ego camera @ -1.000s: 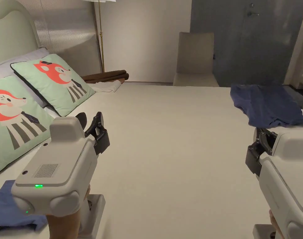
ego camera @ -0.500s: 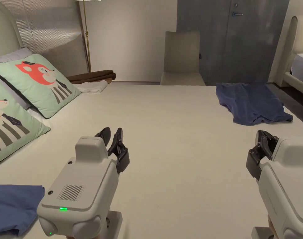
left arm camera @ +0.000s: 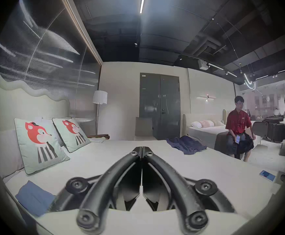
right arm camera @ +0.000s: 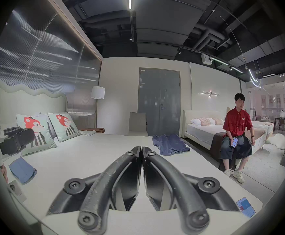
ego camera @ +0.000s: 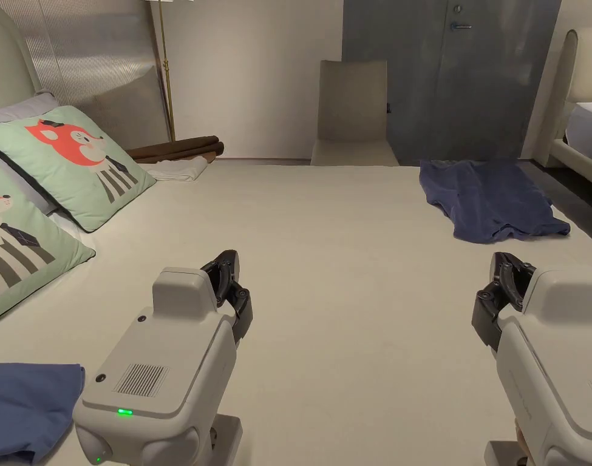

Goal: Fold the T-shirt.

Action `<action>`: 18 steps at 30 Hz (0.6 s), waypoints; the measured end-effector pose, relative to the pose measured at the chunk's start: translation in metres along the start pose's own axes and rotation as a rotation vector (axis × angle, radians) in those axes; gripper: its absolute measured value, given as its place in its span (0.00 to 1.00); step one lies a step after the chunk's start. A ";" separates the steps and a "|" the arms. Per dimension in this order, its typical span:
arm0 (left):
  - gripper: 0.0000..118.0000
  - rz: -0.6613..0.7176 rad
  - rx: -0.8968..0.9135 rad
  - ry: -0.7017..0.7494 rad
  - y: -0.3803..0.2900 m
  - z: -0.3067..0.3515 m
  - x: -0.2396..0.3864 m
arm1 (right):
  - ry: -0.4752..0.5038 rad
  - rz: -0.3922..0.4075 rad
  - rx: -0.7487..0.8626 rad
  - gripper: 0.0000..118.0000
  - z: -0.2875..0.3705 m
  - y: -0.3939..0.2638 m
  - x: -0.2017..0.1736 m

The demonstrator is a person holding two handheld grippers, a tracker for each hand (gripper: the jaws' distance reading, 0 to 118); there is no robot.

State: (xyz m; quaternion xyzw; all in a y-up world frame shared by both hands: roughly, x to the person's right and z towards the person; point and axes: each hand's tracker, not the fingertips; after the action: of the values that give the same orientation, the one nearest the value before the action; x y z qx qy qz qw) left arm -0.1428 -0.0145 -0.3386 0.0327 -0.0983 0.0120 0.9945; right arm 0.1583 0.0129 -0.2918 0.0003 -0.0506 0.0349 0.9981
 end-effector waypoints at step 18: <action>0.78 -0.011 0.023 0.024 0.000 0.001 0.000 | -0.019 0.005 -0.009 0.95 0.001 -0.002 -0.002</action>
State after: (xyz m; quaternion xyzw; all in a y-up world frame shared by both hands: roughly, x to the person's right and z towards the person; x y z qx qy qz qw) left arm -0.1435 -0.0148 -0.3379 0.0447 -0.0859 0.0080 0.9953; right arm 0.1564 0.0109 -0.2912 -0.0042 -0.0600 0.0370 0.9975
